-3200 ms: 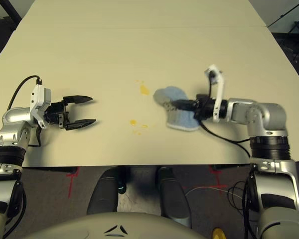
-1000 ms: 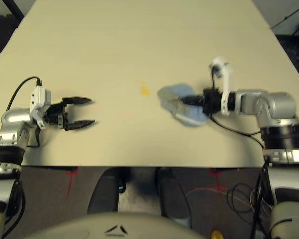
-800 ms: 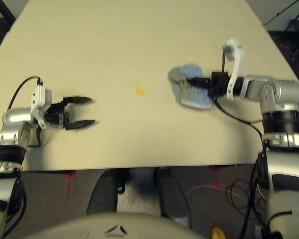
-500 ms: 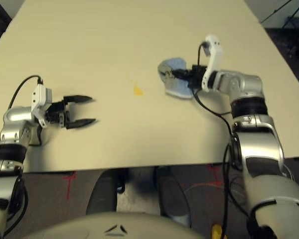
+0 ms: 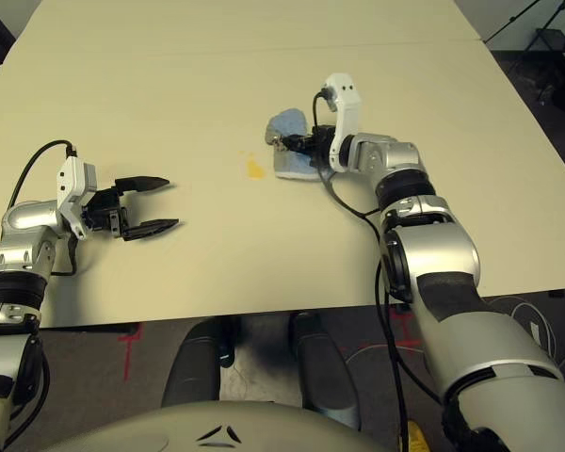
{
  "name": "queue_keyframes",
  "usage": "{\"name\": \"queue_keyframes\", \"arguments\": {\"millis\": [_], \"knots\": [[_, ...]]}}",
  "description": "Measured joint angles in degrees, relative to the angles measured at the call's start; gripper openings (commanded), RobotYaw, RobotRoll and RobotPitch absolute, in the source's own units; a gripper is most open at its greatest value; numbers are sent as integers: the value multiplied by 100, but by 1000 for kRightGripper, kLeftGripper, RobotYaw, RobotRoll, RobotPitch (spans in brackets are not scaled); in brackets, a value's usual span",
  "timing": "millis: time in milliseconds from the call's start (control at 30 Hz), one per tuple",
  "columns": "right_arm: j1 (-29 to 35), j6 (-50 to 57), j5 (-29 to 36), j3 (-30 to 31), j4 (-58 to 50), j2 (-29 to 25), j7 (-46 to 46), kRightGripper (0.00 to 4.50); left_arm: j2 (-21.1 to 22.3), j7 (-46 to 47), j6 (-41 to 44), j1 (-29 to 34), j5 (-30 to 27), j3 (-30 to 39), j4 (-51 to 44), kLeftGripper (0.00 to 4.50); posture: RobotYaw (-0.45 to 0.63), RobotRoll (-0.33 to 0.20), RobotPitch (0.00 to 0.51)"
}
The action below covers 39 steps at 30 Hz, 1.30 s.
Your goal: Wipe the water off the table with a rag.
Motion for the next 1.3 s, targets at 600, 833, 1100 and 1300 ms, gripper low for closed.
{"name": "queue_keyframes", "arguments": {"millis": [600, 833, 1100, 1300], "knots": [[-26, -198, -501, 94, -68, 1290, 287, 194, 39, 401, 107, 3, 27, 57, -23, 4500, 183, 0, 240], [25, -223, -552, 232, -189, 1483, 392, 193, 39, 402, 104, 2, 43, 57, 34, 4500, 179, 0, 237], [46, -178, -547, 232, -211, 1043, 550, 190, 43, 400, 25, -31, 109, 63, 269, 4500, 171, 0, 233], [131, -109, -464, 199, -254, 360, 605, 187, 46, 373, -111, -75, 114, 93, 456, 4500, 155, 0, 230]]}}
